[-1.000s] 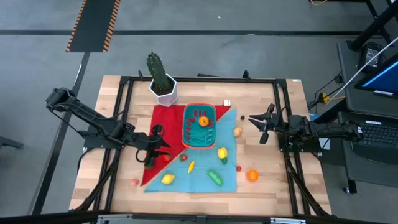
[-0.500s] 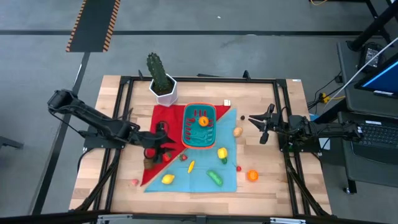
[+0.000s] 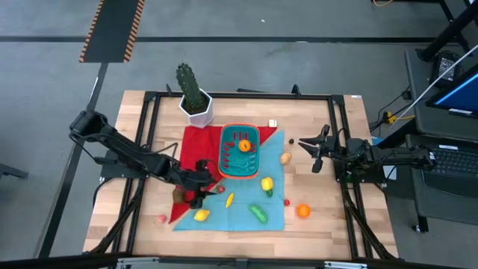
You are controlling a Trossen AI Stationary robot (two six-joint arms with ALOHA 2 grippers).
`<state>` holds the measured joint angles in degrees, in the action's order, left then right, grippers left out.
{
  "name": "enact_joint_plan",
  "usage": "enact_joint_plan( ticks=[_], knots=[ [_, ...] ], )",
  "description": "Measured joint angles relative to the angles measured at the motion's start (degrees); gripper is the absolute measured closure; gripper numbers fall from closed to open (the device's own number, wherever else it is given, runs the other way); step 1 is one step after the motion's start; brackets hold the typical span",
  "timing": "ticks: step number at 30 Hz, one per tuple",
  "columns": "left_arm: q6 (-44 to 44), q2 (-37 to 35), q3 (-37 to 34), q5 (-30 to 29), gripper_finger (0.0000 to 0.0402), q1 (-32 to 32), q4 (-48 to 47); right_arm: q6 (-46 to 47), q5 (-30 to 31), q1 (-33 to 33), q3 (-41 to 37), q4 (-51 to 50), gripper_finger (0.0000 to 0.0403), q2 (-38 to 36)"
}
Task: Pick and placing Produce into tupperware
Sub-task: Put the right strawberry into the basket
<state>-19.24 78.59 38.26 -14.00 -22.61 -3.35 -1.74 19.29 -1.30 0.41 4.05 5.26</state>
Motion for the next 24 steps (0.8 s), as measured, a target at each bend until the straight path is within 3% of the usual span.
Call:
enact_joint_plan(
  ticks=[13,24],
  knots=[
    [-1.4,9.9,8.8,1.7,0.0207,0.5,-8.3,0.2,-2.4,0.0,0.0,0.0,0.033,0.0],
    [-3.1,11.9,9.5,3.3,0.0207,3.0,-10.3,0.2,-2.7,0.0,0.0,-0.2,0.033,0.0]
  ],
)
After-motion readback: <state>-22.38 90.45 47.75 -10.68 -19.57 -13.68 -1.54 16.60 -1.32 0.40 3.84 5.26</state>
